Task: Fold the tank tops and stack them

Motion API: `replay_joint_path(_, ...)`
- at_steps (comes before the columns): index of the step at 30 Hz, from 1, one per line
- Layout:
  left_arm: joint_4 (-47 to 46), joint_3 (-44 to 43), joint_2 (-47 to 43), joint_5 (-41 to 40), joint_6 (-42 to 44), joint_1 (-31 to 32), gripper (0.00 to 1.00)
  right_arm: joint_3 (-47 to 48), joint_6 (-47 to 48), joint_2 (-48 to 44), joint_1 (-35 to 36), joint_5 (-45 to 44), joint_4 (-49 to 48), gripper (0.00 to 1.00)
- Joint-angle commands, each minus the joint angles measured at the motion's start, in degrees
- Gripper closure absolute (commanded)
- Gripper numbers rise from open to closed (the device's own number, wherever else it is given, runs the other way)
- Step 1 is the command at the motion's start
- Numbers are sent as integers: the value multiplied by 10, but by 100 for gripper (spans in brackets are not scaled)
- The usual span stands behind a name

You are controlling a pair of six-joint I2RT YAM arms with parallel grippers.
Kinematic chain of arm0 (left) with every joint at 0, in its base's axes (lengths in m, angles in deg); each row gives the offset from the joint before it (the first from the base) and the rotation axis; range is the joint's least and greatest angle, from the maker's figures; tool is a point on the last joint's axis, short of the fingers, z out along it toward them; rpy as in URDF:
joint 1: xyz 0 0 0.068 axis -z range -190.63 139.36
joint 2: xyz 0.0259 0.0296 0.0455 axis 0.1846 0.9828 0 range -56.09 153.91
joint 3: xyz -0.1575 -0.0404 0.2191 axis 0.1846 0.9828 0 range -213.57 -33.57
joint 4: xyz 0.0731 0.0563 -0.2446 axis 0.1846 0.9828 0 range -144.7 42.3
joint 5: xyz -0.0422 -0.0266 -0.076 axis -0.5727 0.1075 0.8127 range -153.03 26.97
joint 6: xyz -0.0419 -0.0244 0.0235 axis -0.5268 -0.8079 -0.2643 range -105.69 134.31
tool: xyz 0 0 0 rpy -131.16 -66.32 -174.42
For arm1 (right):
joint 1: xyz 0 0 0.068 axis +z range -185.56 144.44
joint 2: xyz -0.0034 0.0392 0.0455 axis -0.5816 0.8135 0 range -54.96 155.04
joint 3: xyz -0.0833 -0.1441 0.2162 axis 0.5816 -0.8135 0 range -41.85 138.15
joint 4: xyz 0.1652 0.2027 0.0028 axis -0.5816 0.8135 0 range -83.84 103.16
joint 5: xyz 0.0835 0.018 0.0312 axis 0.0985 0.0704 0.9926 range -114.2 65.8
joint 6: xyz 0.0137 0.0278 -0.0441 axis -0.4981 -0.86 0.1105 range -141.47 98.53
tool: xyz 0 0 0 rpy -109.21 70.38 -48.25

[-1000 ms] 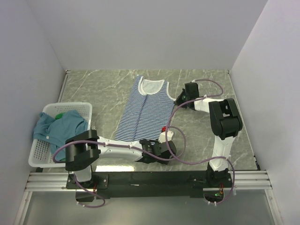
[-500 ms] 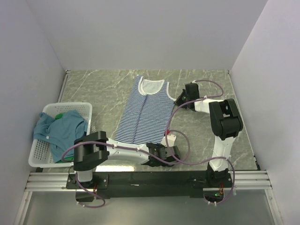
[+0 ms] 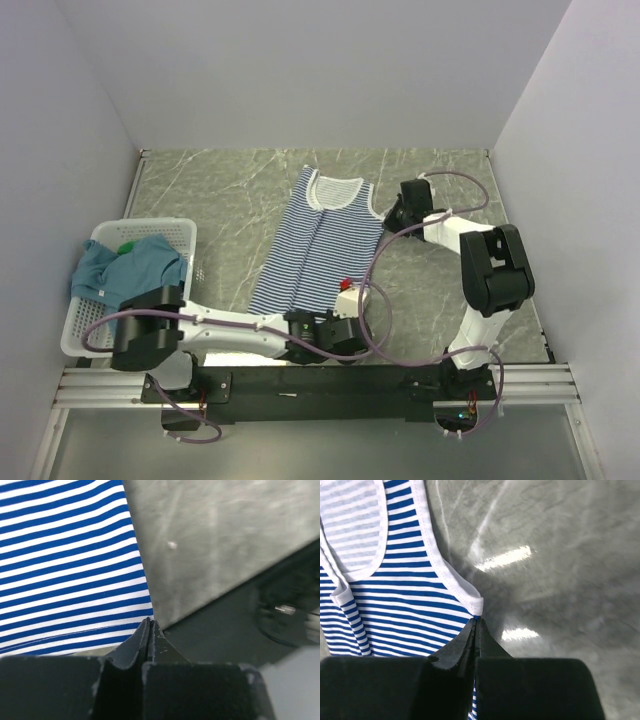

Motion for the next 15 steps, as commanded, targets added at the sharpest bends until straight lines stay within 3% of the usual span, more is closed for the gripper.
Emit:
replay_joint_path(1, -60, 29, -53, 24, -24, 7, 100, -17, 30, -49, -5, -49, 33, 100)
replay_joint_path(6, -75, 73, -93, 13, -65, 7, 99, -24, 48, -72, 1, -70, 48, 100)
replay_joint_path(15, -52, 180, -194, -57, -198, 7, 99, 59, 52, -36, 61, -106, 99, 100)
